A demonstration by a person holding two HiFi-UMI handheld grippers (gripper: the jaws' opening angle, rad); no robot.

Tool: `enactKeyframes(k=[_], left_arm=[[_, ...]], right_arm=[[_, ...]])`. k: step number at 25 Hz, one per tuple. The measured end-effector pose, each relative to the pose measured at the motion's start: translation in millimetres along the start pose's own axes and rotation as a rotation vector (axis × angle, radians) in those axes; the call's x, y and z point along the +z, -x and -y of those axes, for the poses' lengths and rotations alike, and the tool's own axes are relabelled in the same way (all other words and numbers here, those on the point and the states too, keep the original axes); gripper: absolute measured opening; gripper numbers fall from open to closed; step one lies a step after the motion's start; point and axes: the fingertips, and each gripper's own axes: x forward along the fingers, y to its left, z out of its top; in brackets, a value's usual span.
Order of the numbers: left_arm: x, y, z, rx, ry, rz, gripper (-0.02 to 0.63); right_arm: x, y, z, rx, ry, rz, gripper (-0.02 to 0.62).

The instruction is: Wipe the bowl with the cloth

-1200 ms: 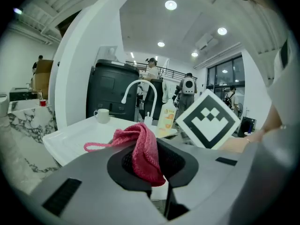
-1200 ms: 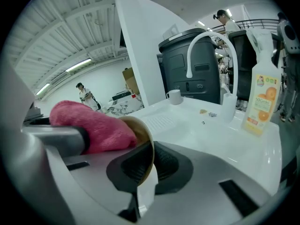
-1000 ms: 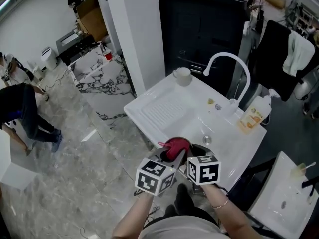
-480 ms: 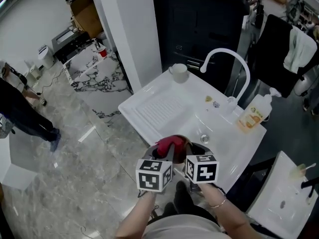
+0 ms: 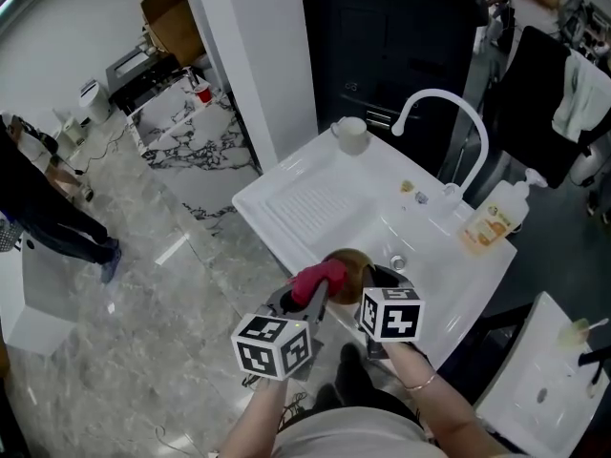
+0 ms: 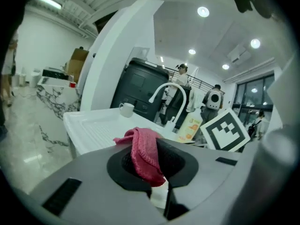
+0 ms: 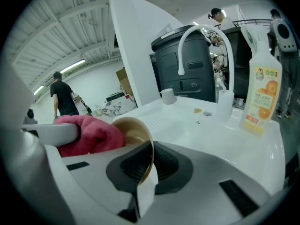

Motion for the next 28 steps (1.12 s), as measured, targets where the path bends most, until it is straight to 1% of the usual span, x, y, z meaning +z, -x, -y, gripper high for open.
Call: enactKeyframes(k=[1, 2, 4, 6, 8, 12, 14, 18, 20, 23, 28], left_arm=[[-1, -1, 7, -0.044, 0.023, -0.013, 0.046], [-3, -4, 11, -0.072, 0.045, -0.030, 0.046], [-8, -9, 15, -0.080, 0.066, -0.079, 0.046], [-14, -14, 15, -0.060, 0.052, -0.135, 0.046], [-20, -19, 14, -0.035, 0.024, -0.169, 0.046], [-28, -29, 12, 0.008, -0.015, -0.201, 0.046], [-30, -33, 12, 0.034, -0.052, -0.222, 0.046], [-33, -36, 10, 0.103, -0.146, -0.239, 0.046], [-35, -34, 8, 0.132, -0.174, -0.241, 0.046], [-37, -28, 4, 0.155, -0.178, -0.240, 0.046], [-38, -17, -3, 0.163, -0.168, -0.227, 0.046]], right_arm=[[1, 0, -4, 0.008, 0.010, 0.005, 0.015], [1, 2, -8, 0.015, 0.017, 0.011, 0.015], [5, 6, -16, 0.029, 0.033, 0.024, 0.015], [8, 12, -25, 0.038, 0.055, 0.034, 0.017], [10, 17, -29, 0.042, 0.071, 0.039, 0.017], [6, 23, -29, 0.041, 0.094, 0.038, 0.021], [5, 25, -27, 0.034, 0.096, 0.035, 0.028], [3, 25, -18, 0.013, 0.064, 0.038, 0.029], [2, 24, -11, -0.004, 0.046, 0.039, 0.026], [0, 23, -2, -0.017, 0.025, 0.035, 0.023], [-3, 19, 4, -0.022, 0.001, 0.027, 0.021]])
